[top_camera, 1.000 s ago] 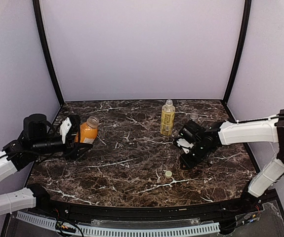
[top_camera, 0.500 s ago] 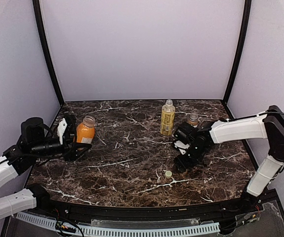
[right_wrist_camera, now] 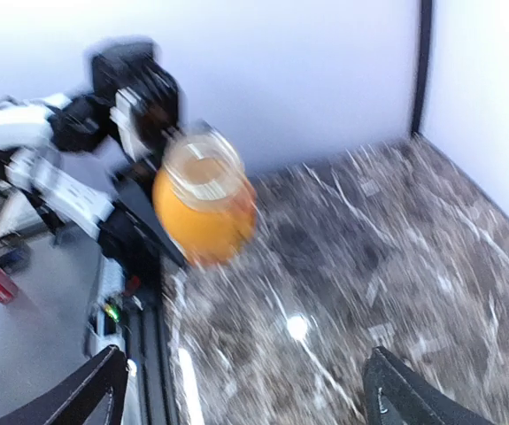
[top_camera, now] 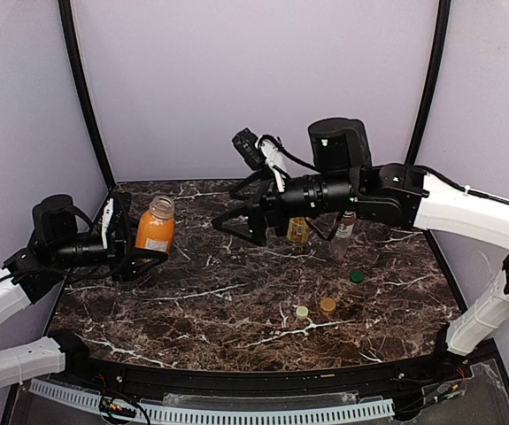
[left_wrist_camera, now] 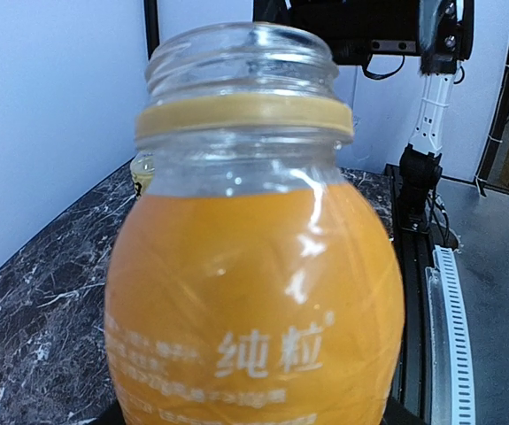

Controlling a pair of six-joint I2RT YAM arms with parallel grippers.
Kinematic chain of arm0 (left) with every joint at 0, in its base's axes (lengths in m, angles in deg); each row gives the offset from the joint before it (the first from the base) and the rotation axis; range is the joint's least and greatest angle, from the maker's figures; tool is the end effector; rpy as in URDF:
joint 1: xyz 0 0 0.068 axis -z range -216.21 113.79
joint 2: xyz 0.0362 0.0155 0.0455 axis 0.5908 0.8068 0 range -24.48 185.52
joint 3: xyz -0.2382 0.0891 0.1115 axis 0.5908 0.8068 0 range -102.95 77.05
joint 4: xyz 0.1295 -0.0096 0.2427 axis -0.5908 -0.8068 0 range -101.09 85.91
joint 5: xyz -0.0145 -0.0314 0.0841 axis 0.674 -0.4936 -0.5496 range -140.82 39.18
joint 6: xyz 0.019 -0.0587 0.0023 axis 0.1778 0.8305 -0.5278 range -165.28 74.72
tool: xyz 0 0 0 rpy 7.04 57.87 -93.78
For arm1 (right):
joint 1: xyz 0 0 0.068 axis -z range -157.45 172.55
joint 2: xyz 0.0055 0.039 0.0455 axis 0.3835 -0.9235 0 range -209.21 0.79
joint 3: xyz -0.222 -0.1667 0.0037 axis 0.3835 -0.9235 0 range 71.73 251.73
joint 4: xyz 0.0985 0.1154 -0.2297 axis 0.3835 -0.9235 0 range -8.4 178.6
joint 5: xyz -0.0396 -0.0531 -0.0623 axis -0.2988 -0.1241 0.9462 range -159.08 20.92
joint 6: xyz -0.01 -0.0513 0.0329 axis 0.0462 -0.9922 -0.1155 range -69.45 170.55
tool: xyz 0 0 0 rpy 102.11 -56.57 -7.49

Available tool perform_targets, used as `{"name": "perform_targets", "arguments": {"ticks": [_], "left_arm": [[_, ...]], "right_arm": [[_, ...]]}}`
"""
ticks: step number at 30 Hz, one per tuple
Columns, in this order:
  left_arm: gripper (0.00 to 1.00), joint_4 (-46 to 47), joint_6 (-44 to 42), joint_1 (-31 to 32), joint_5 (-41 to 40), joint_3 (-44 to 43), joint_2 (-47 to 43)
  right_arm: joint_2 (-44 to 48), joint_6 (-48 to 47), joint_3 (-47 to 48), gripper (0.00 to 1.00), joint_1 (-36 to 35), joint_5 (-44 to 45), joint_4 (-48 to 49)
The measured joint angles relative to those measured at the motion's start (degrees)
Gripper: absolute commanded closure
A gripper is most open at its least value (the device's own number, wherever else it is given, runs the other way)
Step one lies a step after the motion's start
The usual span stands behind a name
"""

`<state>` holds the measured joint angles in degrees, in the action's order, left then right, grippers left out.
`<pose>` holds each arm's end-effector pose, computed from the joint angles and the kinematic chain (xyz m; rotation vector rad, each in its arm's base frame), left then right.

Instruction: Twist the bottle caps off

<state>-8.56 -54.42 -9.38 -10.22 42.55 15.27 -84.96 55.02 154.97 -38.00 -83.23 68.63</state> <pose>0.1514 -0.1107 0.3031 1.0247 1.4466 -0.8379 0.1731 0.3299 0.3847 -1.1288 1.7525 0.9638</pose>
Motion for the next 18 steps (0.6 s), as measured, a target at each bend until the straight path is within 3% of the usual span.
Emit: {"name": "perform_targets", "arguments": {"ticks": [3,8,14,18], "left_arm": [[0.95,0.37,-0.07,0.0,2.58,-1.42,0.63],[0.95,0.94,-0.07,0.0,4.35,-3.17,1.18],[0.96,1.46,-0.07,0.0,4.94,-3.41,1.33],[0.95,1.51,-0.07,0.0,5.03,-3.41,1.4]], "right_arm": [[-1.75,1.18,-0.2,0.07,-1.86,-8.17,18.32],[-11.37,4.57,4.42,0.09,-1.92,-13.68,34.29],[-20.74,6.51,9.99,0.22,-2.86,-15.61,38.14],[-22.16,7.76,10.71,0.46,-3.54,-16.35,39.06]]}}
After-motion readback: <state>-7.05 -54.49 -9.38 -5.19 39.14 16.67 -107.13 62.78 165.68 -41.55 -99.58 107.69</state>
